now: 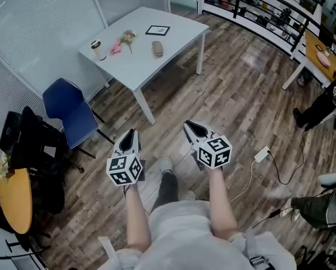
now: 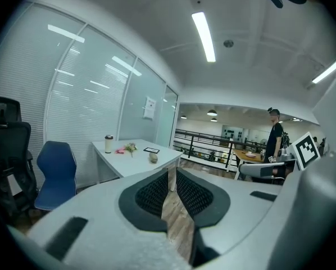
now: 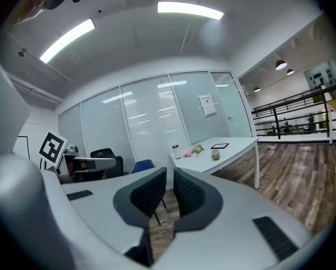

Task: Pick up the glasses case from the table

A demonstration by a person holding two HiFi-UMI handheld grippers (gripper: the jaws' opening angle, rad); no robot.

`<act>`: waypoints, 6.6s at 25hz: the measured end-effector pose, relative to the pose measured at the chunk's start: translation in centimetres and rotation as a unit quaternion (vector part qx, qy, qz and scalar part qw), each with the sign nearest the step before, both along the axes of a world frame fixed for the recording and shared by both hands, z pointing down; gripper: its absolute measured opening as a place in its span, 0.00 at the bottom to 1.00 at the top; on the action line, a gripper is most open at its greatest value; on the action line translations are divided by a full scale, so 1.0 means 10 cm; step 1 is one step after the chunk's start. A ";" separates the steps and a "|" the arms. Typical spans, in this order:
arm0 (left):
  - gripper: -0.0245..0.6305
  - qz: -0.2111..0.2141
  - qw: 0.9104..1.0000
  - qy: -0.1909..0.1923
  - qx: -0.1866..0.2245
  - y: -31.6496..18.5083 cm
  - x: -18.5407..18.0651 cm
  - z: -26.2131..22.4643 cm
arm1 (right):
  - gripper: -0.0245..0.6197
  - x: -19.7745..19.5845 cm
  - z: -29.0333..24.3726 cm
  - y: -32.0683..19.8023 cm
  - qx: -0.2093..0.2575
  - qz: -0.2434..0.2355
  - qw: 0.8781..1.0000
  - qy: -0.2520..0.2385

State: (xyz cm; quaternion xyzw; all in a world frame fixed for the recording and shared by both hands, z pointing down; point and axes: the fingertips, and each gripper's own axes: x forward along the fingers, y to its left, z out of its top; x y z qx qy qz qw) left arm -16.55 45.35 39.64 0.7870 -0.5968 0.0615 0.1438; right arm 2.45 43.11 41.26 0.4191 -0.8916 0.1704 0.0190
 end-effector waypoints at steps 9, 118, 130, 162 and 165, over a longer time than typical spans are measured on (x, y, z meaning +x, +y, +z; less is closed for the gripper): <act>0.24 0.057 0.998 0.004 -0.002 -0.76 0.24 -0.05 | 0.29 -0.09 -0.03 -0.57 -0.020 -0.008 1.000 -0.003; 0.30 0.016 0.991 0.057 -0.116 -7.66 0.28 1.03 | 0.38 0.57 0.93 -7.55 -0.120 0.060 0.991 0.000; 0.30 -0.018 0.976 0.065 -0.205 -8.05 0.00 1.89 | 0.38 0.40 1.35 -8.01 -0.147 0.069 0.987 0.020; 0.43 0.056 0.940 0.070 -0.330 -8.37 0.54 3.01 | 0.30 0.44 1.79 -8.26 -0.198 0.110 0.974 -0.002; 0.44 0.063 0.938 0.065 -0.334 -8.38 0.58 3.04 | 0.30 0.48 1.81 -8.21 -0.201 0.116 0.973 -0.008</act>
